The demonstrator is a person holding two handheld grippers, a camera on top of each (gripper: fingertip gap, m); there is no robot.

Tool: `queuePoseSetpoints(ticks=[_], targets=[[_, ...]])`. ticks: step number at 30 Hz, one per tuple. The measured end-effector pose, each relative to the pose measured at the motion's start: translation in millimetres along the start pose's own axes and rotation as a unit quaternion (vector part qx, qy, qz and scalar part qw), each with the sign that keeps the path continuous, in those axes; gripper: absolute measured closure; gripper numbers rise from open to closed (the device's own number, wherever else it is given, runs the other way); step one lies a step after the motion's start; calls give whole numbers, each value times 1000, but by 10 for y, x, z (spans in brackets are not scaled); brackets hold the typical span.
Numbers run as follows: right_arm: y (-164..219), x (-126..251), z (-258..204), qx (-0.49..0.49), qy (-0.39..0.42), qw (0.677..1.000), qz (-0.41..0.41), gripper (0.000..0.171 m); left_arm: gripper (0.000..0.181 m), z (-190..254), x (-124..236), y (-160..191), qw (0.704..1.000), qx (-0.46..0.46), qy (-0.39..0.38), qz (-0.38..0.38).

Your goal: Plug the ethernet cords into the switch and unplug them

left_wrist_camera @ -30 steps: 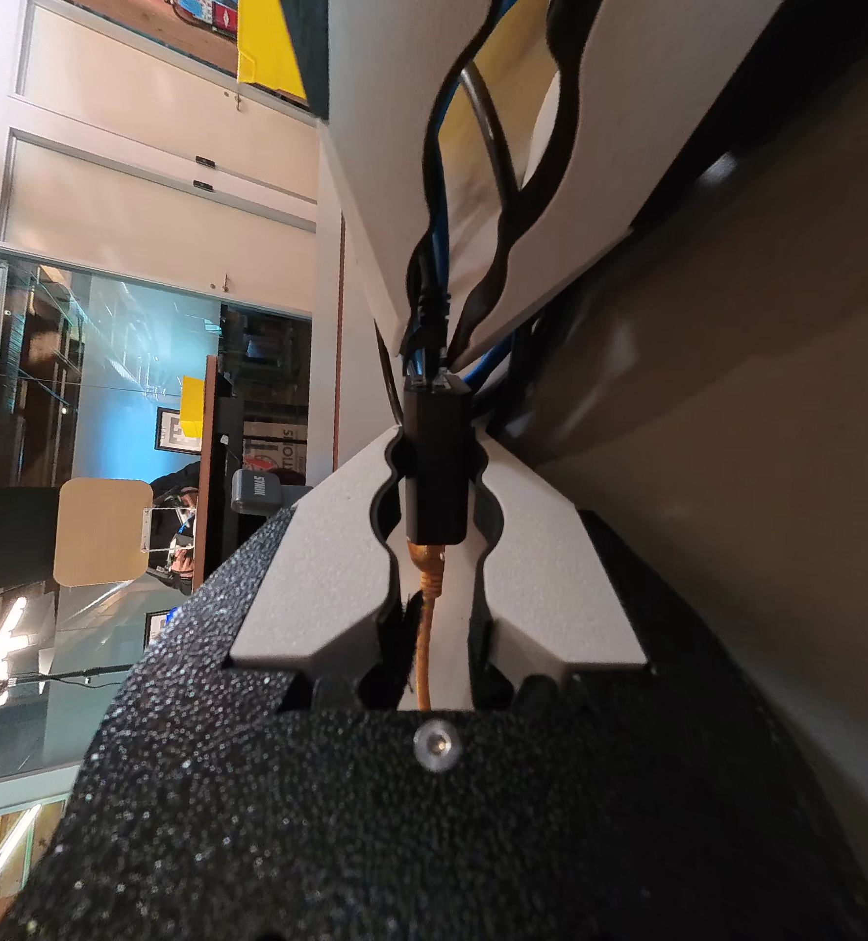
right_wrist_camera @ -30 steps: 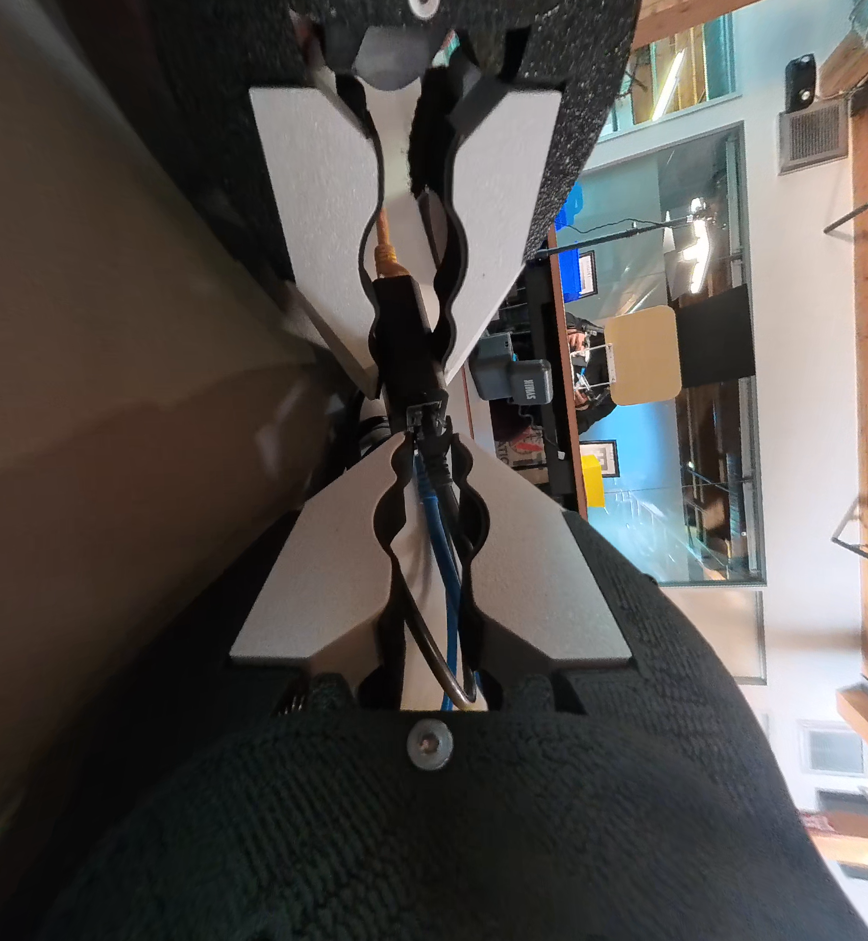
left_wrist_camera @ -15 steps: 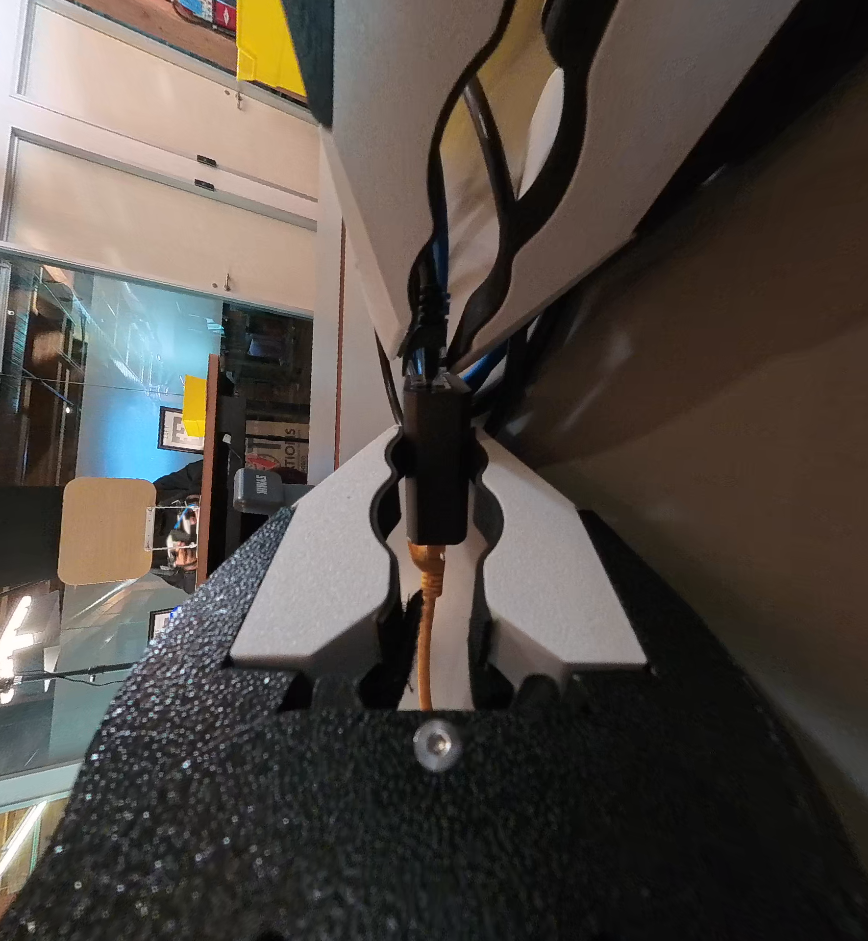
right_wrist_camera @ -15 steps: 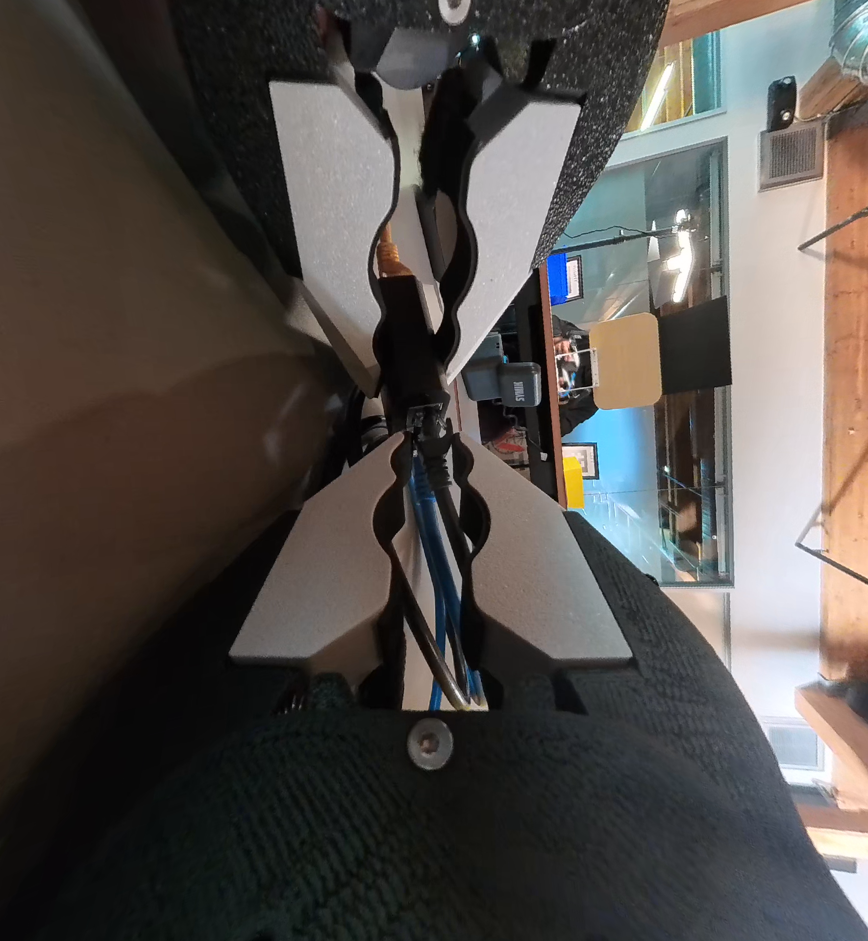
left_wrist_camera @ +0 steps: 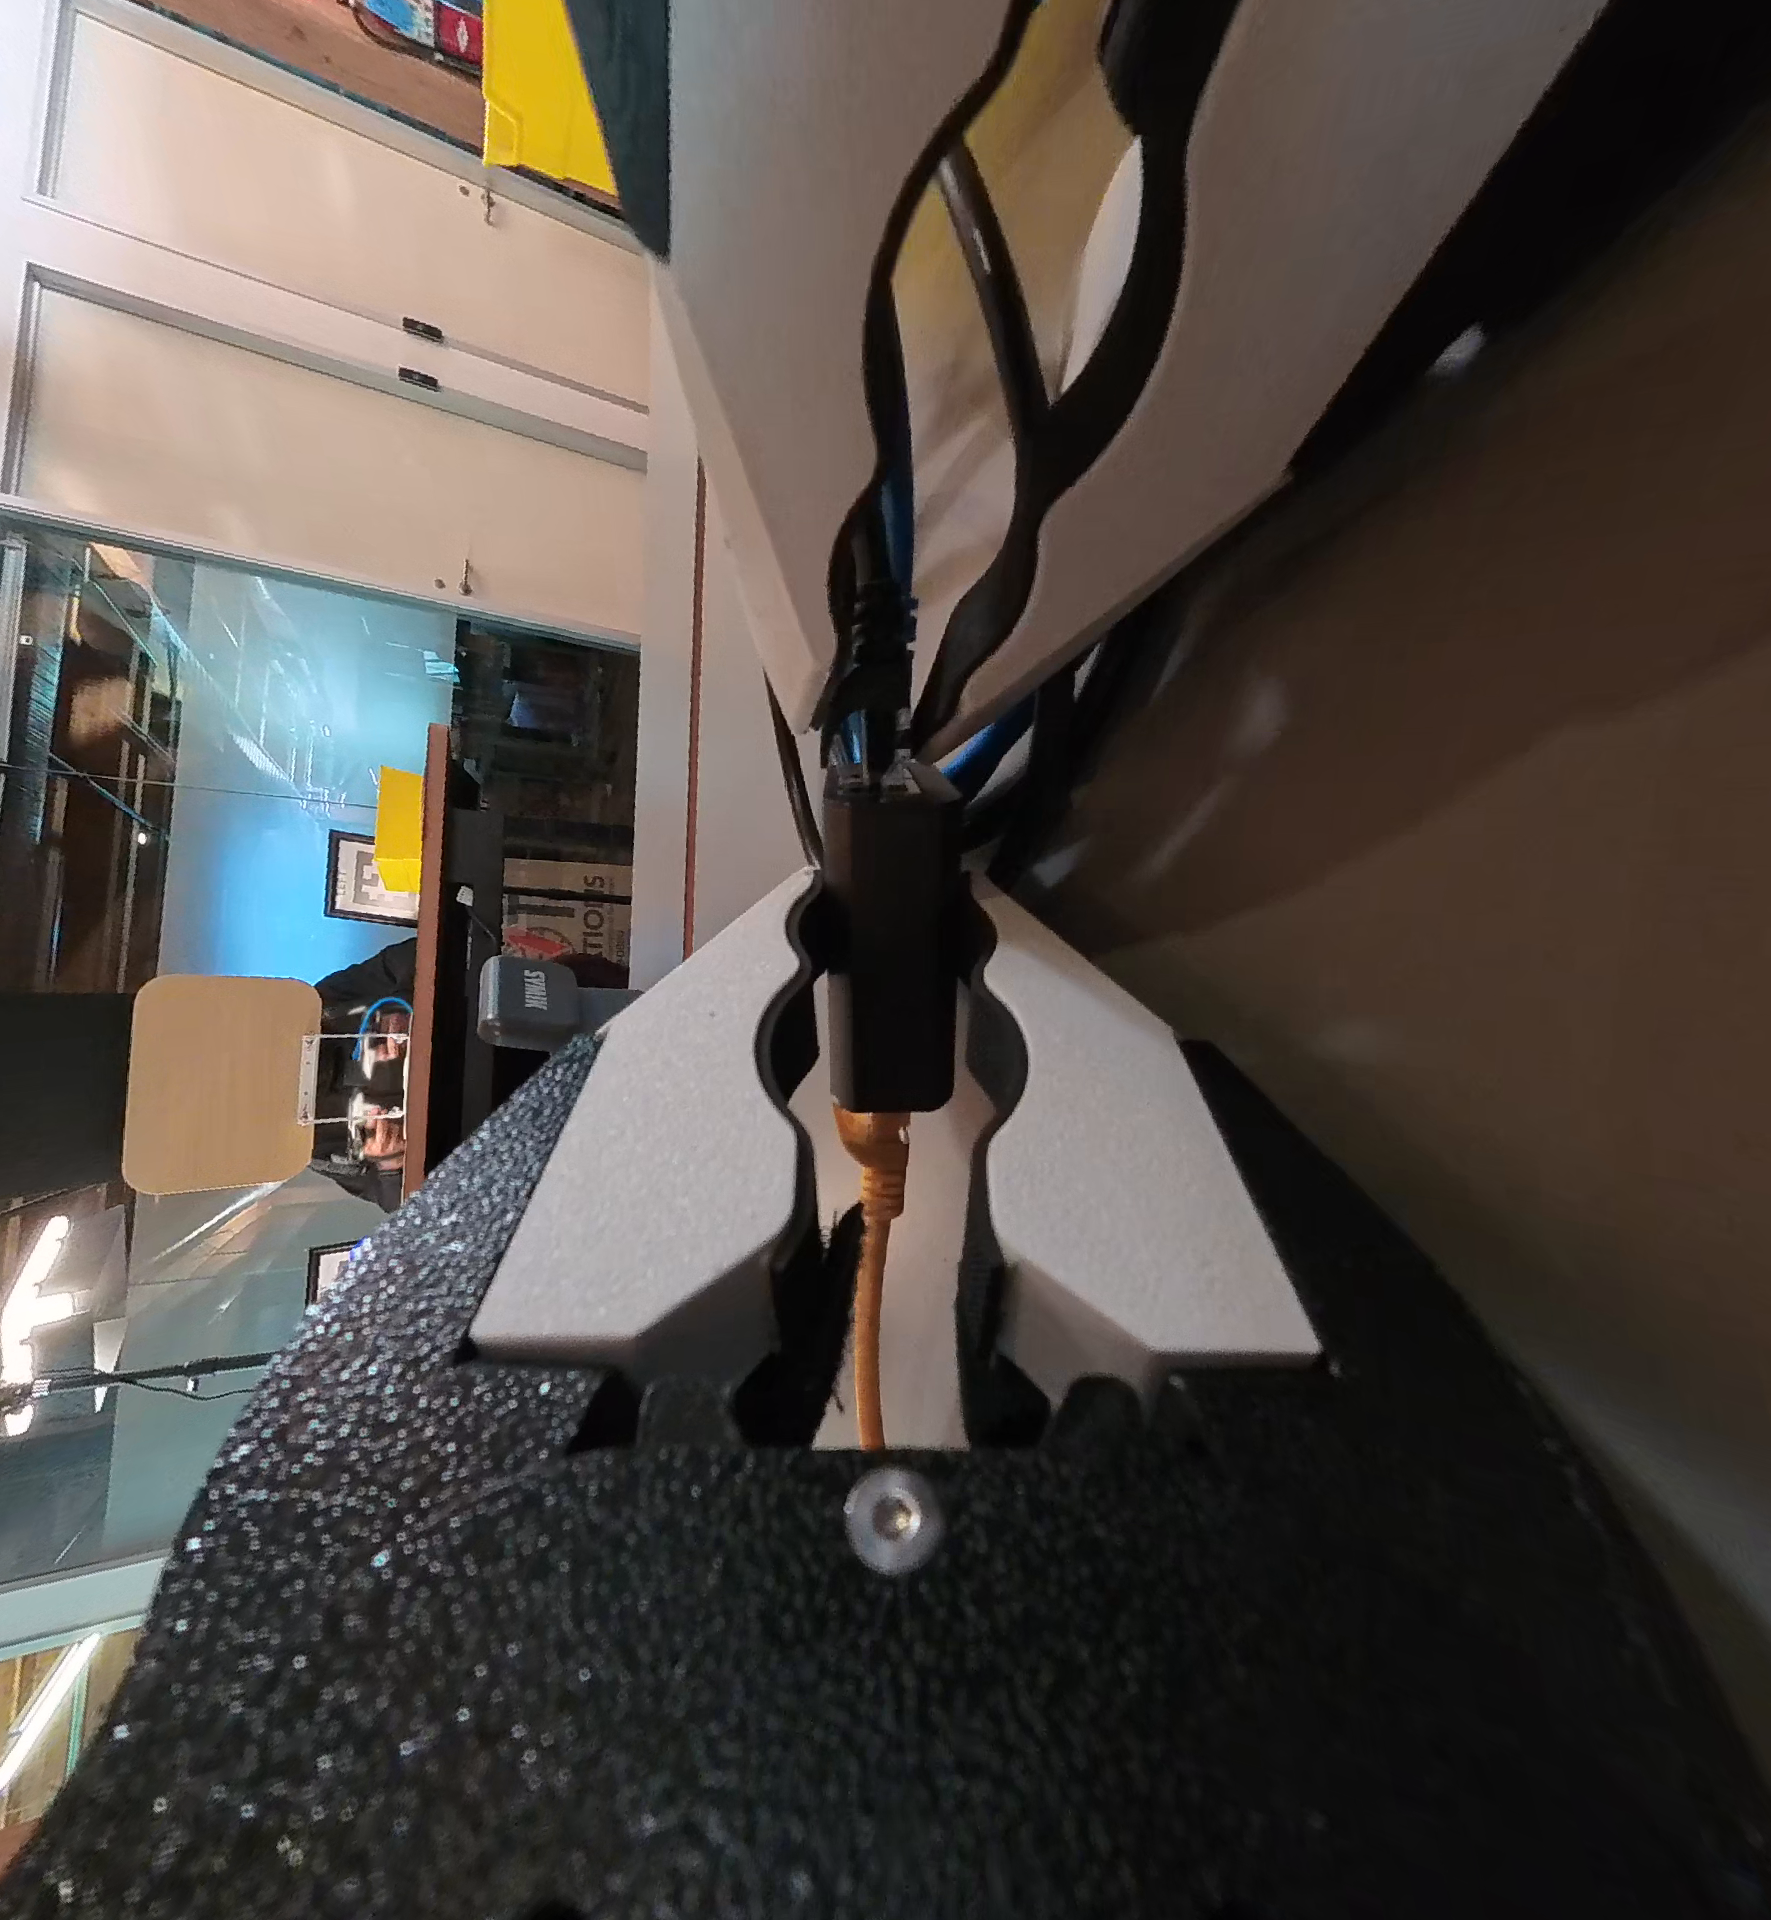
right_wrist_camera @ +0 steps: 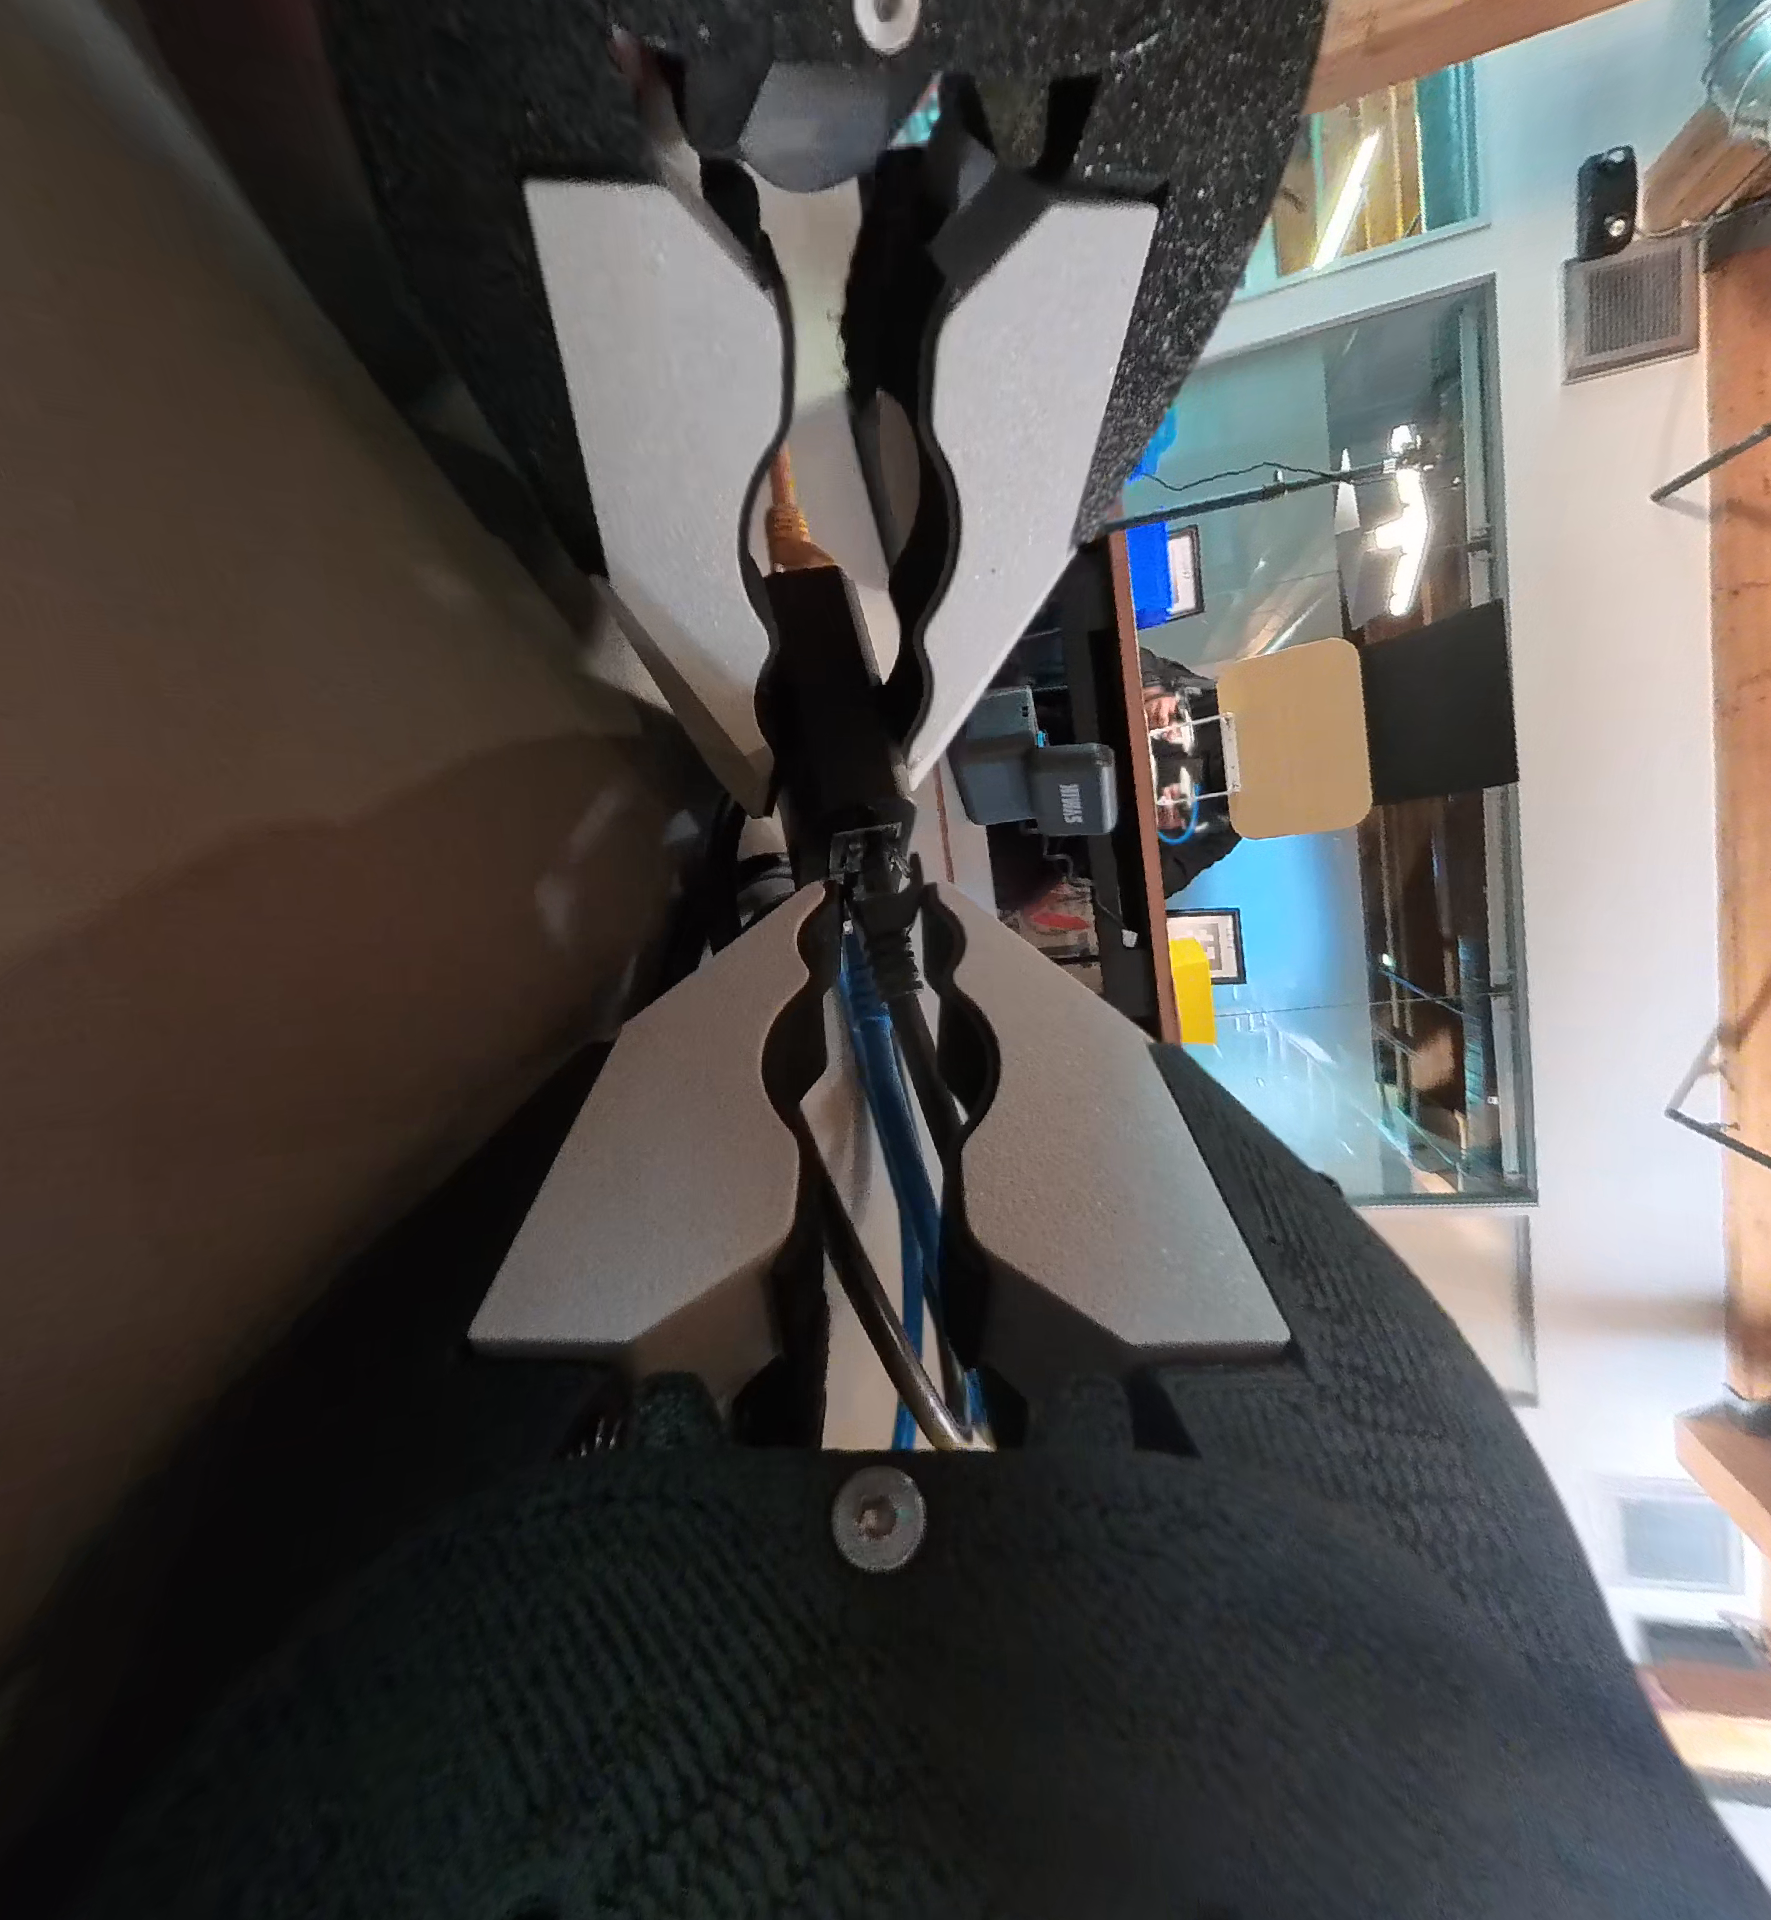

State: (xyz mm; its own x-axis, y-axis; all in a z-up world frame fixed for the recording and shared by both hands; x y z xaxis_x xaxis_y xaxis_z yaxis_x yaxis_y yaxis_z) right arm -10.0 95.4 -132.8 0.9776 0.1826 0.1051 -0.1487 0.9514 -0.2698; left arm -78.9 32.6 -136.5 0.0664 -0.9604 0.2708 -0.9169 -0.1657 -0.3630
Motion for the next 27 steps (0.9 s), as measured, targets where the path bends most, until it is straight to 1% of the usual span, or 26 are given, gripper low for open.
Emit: queuePoseSetpoints(ticks=[4,7,11,17,21,25,27], targets=[[2,5,9,-18,-8,1000,13,157,160,6,9,-21,1000,2,6,13],[-20,5,-5,-6,-13,1000,13,158,159,15,17,-68,999,3,9,30],[-16,-2,-4,-11,-13,1000,1,158,159,29,-5,-77,1000,-18,4,22],[-8,-12,-2,-19,-9,1000,-6,158,159,27,-64,-72,1000,2,-5,7],[-14,-19,8,-45,-3,999,-11,158,159,13,-72,-77,1000,6,-12,-6],[-17,-33,15,-61,-6,998,-15,158,157,-5,-71,-59,999,34,-12,-10],[-18,-31,15,-62,-10,998,-9,158,159,0,-67,-55,999,32,-8,-8]])
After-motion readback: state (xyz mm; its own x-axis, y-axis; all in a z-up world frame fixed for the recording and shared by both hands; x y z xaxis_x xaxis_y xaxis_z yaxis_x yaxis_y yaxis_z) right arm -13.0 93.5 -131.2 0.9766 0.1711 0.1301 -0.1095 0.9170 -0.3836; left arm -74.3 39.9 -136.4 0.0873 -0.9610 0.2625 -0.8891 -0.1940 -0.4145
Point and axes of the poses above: each gripper's, where its closed fingertips meet, x back along the fingers, y out of its underside, z = x × y across the jaws, the point moved 7 cm from there along x, back along the fingers, and after that the axes turned 14 degrees about z, right-handed, at the moved point
